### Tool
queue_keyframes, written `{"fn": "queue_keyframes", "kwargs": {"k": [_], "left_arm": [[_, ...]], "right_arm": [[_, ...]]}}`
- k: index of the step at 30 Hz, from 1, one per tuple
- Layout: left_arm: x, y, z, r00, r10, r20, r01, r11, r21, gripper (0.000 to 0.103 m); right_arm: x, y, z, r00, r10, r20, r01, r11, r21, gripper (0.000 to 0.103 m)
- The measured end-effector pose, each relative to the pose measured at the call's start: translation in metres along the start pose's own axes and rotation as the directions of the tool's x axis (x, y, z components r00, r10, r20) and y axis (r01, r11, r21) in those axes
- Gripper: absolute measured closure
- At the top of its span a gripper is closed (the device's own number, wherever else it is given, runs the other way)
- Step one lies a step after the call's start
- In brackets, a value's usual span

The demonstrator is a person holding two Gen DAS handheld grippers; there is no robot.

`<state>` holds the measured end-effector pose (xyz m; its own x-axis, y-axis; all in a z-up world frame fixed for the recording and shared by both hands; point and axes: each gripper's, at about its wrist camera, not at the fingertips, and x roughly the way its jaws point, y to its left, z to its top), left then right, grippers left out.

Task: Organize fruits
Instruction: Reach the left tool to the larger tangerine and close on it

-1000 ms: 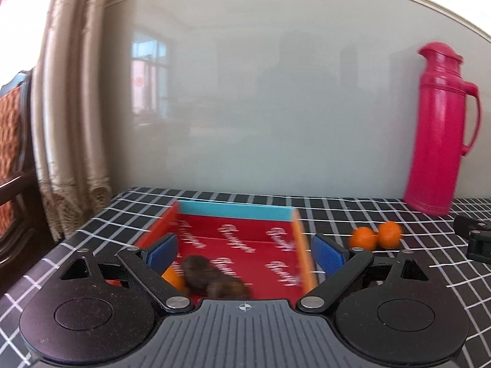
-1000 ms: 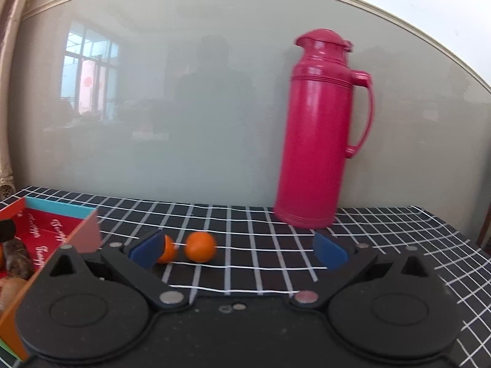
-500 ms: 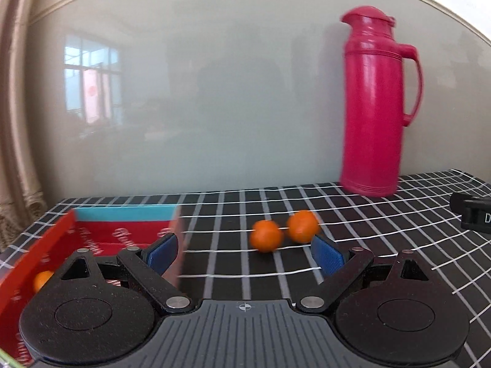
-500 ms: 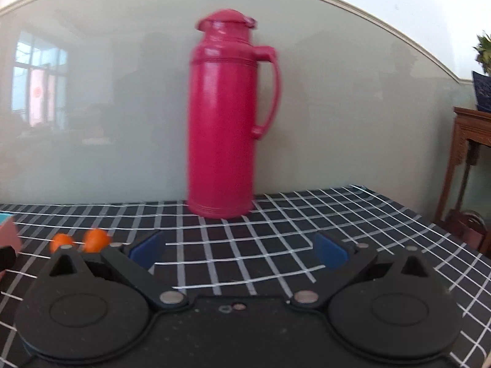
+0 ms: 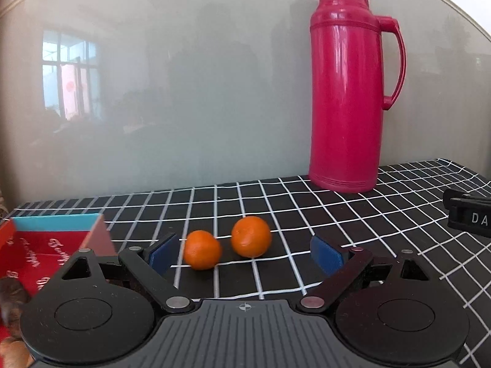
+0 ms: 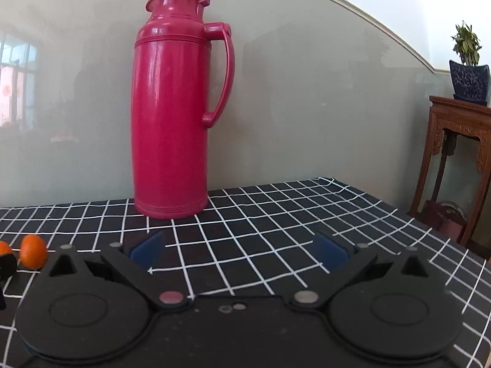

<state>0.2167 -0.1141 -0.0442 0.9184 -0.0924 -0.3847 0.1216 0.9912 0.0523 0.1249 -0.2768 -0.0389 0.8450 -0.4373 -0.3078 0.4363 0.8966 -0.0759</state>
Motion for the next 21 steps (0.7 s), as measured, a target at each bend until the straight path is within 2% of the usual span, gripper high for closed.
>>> {"fn": "queue_keyframes", "kwargs": {"k": [3, 5, 11, 13, 21], "left_arm": [[0.014, -0.007, 0.001, 1.0, -0.018, -0.024, 0.018, 1.0, -0.014, 0.015], [0.023, -0.013, 0.002, 0.999, -0.034, -0.04, 0.034, 0.999, -0.016, 0.024], [0.049, -0.027, 0.002, 0.997, -0.011, -0.083, 0.013, 1.0, 0.025, 0.026], [0.058, -0.026, 0.003, 0.994, -0.006, -0.111, 0.008, 1.0, 0.01, 0.028], [0.082, -0.024, 0.009, 0.989, 0.011, -0.147, -0.011, 1.0, 0.002, 0.037]], "right_arm": [[0.008, 0.002, 0.002, 1.0, -0.015, -0.012, 0.015, 1.0, -0.002, 0.0], [0.013, 0.001, 0.002, 1.0, -0.014, -0.021, 0.015, 1.0, 0.005, 0.0], [0.025, -0.004, 0.0, 0.999, -0.024, -0.035, 0.023, 1.0, -0.004, 0.0], [0.031, -0.008, 0.0, 0.999, -0.027, -0.045, 0.028, 1.0, 0.002, 0.0], [0.04, -0.006, 0.0, 0.998, -0.014, -0.064, 0.015, 1.0, 0.013, 0.0]]}}
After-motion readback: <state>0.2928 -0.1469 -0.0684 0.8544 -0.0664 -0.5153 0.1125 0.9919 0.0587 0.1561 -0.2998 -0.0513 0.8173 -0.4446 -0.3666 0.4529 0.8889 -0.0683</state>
